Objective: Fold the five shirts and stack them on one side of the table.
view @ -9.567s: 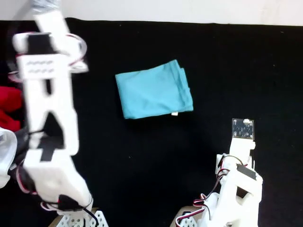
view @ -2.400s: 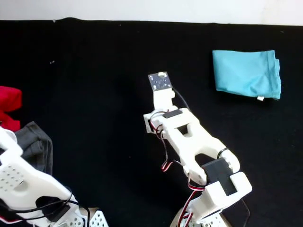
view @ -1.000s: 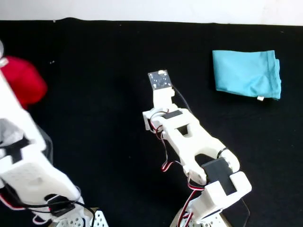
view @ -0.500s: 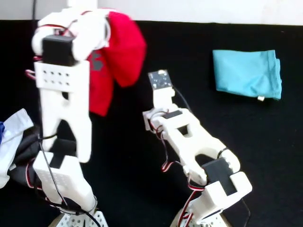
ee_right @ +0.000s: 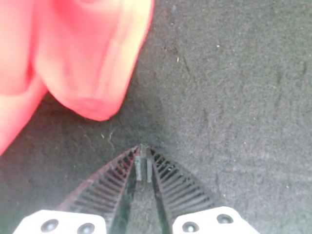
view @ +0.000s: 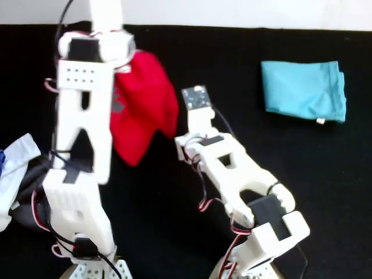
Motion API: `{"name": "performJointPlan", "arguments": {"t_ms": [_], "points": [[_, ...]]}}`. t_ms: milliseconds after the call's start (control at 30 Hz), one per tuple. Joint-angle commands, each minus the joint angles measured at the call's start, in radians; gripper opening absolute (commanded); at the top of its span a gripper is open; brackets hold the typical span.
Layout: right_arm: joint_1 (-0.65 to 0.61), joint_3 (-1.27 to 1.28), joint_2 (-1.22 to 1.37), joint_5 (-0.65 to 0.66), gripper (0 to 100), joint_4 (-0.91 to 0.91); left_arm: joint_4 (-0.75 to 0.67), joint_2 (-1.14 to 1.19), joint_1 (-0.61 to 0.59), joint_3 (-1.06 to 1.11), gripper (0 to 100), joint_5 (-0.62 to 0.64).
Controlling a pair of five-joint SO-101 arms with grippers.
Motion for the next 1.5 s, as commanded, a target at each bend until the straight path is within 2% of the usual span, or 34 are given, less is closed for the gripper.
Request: {"name": "performJointPlan", "arguments": {"t_ms": [0,100,200,300,367,467,600,667,833,1033,1233,1467], "points": [[-0.008,-0.004,-0.004,-0.011,0.7,-0.016,0.006,0.05,-0.107,-0.002,2,0.009],[-0.008,-0.004,-0.004,-0.011,0.7,-0.016,0.011,0.093,-0.176,-0.005,10,0.011],[-0.008,-0.004,-0.004,-0.011,0.7,-0.016,0.072,0.108,-0.229,-0.005,17,0.011],[-0.008,-0.004,-0.004,-0.011,0.7,-0.016,0.149,0.091,-0.242,-0.028,19,0.011],[-0.008,-0.005,-0.004,-0.011,0.7,-0.016,0.219,0.065,-0.206,-0.087,19,0.014],[0.012,-0.008,-0.004,-0.031,0.7,-0.016,0.315,0.025,-0.09,-0.163,19,0.015],[0.128,-0.01,-0.01,-0.275,0.7,-0.012,0.371,0.012,0.105,-0.191,19,0.015],[0.17,-0.01,-0.01,-0.365,0.7,-0.012,0.37,0.013,0.186,-0.156,19,0.015],[0.179,-0.012,-0.008,-0.382,0.7,-0.012,0.299,0.071,0.318,-0.024,19,0.011],[0.177,-0.012,-0.007,-0.382,0.7,-0.012,0.13,0.206,0.326,-0.012,19,0.014],[0.177,-0.012,-0.007,-0.382,0.7,-0.012,0.11,0.325,0.311,-0.013,19,0.009],[0.177,-0.012,-0.005,-0.381,0.7,-0.013,0.012,0.403,0.274,-0.013,19,0.009]]}}
